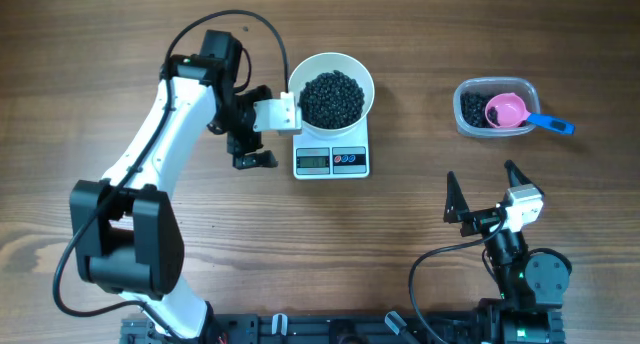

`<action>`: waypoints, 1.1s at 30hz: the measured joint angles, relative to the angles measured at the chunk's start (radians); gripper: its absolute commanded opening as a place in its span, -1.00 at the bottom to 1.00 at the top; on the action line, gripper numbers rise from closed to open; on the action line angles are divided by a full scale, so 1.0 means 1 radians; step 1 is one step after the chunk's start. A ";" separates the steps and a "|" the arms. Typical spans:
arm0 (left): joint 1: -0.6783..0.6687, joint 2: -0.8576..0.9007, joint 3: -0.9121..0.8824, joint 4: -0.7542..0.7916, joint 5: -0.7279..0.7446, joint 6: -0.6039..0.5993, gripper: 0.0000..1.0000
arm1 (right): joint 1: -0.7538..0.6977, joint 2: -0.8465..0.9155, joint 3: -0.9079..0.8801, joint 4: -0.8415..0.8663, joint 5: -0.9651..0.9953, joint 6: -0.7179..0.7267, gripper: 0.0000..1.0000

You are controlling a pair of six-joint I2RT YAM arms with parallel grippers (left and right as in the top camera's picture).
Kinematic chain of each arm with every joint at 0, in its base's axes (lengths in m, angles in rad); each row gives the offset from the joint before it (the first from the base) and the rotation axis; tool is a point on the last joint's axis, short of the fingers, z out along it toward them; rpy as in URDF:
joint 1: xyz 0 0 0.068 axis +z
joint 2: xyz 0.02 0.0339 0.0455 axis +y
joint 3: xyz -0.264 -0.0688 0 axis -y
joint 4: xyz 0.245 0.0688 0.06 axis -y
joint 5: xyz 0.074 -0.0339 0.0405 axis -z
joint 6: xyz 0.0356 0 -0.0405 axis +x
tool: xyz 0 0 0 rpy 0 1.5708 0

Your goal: Scoop item into bowl and weigh 150g on scale

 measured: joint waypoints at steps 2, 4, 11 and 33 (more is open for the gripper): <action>0.010 0.000 0.000 -0.001 0.000 0.000 1.00 | 0.000 0.000 0.000 0.000 0.000 0.000 0.99; 0.010 0.000 0.000 -0.001 0.000 0.000 1.00 | 0.000 0.000 0.000 0.000 0.000 0.000 0.99; 0.006 0.000 0.000 -0.011 0.001 -0.001 1.00 | 0.000 0.000 0.000 0.000 0.000 0.000 1.00; -0.110 -0.363 -0.017 0.030 0.013 -0.539 1.00 | 0.000 0.000 0.000 0.000 0.000 0.000 0.99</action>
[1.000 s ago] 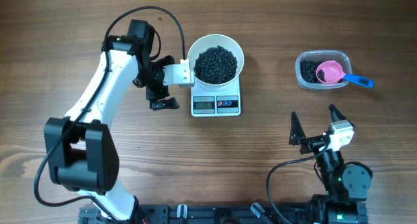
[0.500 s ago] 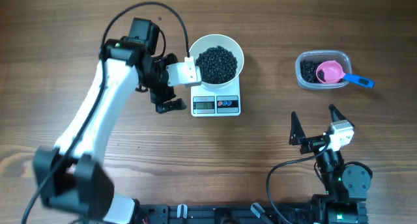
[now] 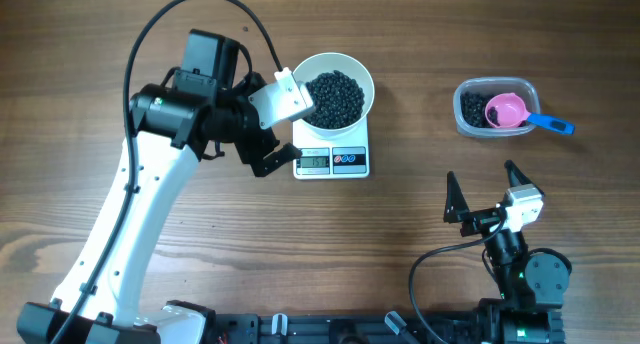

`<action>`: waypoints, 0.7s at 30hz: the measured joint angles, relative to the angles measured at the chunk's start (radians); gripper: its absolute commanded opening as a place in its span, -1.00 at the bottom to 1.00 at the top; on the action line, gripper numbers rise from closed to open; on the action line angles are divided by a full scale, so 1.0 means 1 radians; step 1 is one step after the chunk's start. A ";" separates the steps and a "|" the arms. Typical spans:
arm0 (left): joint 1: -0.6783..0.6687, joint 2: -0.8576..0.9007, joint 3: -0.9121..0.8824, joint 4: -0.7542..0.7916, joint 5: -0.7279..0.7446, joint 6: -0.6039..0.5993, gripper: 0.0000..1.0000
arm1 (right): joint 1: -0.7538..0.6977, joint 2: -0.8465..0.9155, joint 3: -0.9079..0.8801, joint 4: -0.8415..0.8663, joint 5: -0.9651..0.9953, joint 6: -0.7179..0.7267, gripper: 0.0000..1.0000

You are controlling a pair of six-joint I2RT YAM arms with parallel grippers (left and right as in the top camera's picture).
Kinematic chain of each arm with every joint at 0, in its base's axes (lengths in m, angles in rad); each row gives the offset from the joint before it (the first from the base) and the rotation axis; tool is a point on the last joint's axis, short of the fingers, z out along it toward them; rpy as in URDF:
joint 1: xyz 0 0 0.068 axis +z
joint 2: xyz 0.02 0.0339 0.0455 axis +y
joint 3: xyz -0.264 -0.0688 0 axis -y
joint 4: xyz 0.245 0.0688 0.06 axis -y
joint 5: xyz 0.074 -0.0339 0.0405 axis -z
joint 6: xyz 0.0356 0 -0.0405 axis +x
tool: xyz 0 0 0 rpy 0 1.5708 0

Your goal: Scoop item into bowl and weigh 150g on scale

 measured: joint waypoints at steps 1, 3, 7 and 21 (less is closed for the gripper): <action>0.000 0.000 -0.014 0.003 0.002 0.000 1.00 | 0.000 0.000 0.000 0.000 0.000 0.000 0.99; 0.000 0.005 -0.055 0.005 0.003 0.000 1.00 | 0.000 0.000 0.000 0.000 0.000 0.000 0.99; 0.000 0.049 -0.088 0.005 0.003 0.000 1.00 | 0.000 0.000 0.000 0.000 0.000 0.000 0.99; 0.000 0.053 -0.091 0.101 -0.031 0.002 1.00 | 0.000 0.000 0.000 0.000 0.000 0.000 0.99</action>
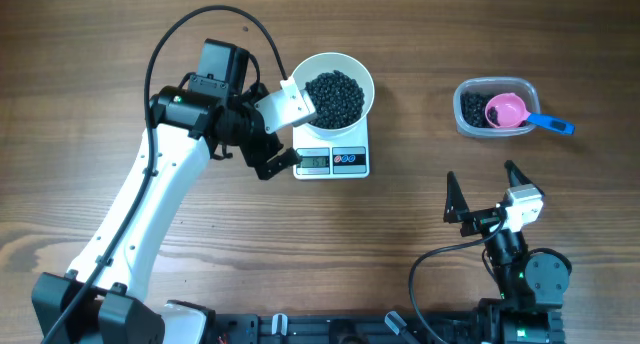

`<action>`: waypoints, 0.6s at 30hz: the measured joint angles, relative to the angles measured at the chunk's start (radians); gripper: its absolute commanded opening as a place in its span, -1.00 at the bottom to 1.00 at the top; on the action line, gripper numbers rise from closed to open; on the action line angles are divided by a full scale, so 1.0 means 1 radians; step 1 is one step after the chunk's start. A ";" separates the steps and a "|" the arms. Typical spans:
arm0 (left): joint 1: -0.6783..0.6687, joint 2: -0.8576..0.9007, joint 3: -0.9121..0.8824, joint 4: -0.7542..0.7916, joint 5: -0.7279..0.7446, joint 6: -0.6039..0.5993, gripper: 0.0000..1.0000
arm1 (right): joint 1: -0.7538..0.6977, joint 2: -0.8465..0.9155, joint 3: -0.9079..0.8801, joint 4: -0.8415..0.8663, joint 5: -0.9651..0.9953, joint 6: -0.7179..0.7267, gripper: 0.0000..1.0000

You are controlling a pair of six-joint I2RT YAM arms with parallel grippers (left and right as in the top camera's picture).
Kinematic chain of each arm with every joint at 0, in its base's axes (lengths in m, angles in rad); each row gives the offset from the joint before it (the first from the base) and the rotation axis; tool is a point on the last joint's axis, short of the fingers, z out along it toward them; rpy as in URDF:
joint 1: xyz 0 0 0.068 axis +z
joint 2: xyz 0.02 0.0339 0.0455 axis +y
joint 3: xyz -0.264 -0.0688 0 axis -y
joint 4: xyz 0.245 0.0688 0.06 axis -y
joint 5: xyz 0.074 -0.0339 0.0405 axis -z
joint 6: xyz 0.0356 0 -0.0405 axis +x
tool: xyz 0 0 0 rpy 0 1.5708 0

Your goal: Scoop item into bowl and weigh 150g on scale

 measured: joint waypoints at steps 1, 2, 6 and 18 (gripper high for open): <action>0.000 0.000 0.000 0.024 -0.008 0.000 1.00 | 0.000 0.000 0.000 0.000 0.000 0.000 0.99; 0.000 0.000 0.000 0.037 -0.013 0.000 1.00 | 0.000 0.000 0.000 0.000 0.000 0.000 0.99; 0.000 0.000 0.000 0.046 -0.013 0.000 1.00 | 0.000 0.000 0.000 0.000 0.000 0.000 0.99; 0.052 -0.001 0.000 -0.086 0.385 -0.131 1.00 | 0.000 0.000 0.000 0.000 0.000 0.000 0.99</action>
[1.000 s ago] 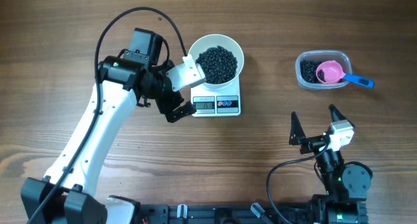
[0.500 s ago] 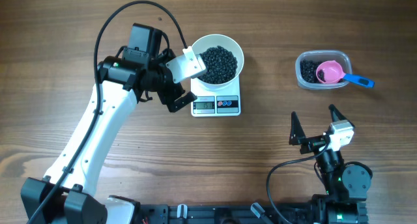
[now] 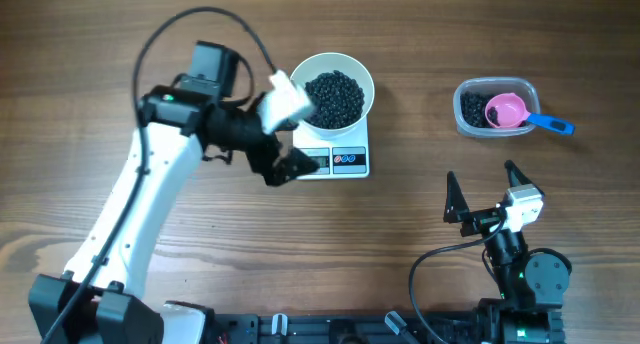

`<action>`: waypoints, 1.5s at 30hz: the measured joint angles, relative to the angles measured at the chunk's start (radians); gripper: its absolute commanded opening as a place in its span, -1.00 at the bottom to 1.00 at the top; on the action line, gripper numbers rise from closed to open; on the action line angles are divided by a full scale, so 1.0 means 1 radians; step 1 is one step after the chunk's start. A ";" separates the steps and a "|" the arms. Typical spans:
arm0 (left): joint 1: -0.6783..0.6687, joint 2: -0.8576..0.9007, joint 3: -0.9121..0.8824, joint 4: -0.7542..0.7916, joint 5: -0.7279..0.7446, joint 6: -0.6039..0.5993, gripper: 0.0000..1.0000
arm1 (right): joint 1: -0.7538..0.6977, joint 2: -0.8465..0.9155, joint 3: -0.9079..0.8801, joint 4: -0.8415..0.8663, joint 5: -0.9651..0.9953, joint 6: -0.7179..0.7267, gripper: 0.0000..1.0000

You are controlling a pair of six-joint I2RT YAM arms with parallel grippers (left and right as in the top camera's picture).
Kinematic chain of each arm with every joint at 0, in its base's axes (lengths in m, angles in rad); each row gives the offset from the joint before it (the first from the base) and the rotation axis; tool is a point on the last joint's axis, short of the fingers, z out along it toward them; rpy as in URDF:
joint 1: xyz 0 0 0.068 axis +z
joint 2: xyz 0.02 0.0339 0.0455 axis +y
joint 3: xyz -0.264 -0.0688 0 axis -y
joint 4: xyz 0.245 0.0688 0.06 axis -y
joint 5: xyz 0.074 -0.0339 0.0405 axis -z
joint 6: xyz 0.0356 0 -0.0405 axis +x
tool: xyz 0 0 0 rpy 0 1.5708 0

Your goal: Scoop item into bowl and weigh 150g on scale

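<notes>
A white bowl (image 3: 352, 72) full of dark beans (image 3: 335, 94) stands on the white scale (image 3: 345, 161). My left gripper (image 3: 289, 132) is open at the scale's left side. Its white finger (image 3: 283, 97) reaches the bowl's left rim, and its dark finger (image 3: 288, 166) lies over the scale's front left corner, partly hiding the display. Near the front right, my right gripper (image 3: 485, 190) is open and holds nothing. The pink scoop (image 3: 506, 111) with a blue handle rests in a clear tub (image 3: 470, 96) of beans at the right.
The left arm (image 3: 130, 214) stretches across the table's left half from the front edge. The right arm's base (image 3: 525, 274) sits at the front right. Bare wood lies between the scale and the tub.
My left gripper has shifted a little to the right and turned, so its dark finger now covers the scale's front left corner. The bowl, the scoop and the right arm have not moved.
My left gripper was open just left of the bowl and scale. Then it stood tilted, with its white finger at the bowl's rim. It stayed there with small shifts and now reaches over the scale's left corner. The right arm stayed still throughout.
</notes>
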 measured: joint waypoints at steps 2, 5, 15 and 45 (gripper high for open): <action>0.076 -0.011 0.000 0.001 0.096 -0.077 1.00 | 0.000 0.000 0.000 0.000 0.000 0.000 0.99; 0.180 -0.112 -0.004 0.003 0.185 -0.117 1.00 | 0.000 0.000 0.000 0.000 0.000 0.000 1.00; 0.319 -0.953 0.002 -0.087 0.063 -0.183 1.00 | 0.000 0.000 0.000 -0.002 0.000 0.000 1.00; 0.402 -1.515 -0.278 0.150 -0.083 -0.198 1.00 | 0.000 0.000 0.000 -0.003 0.000 0.000 0.99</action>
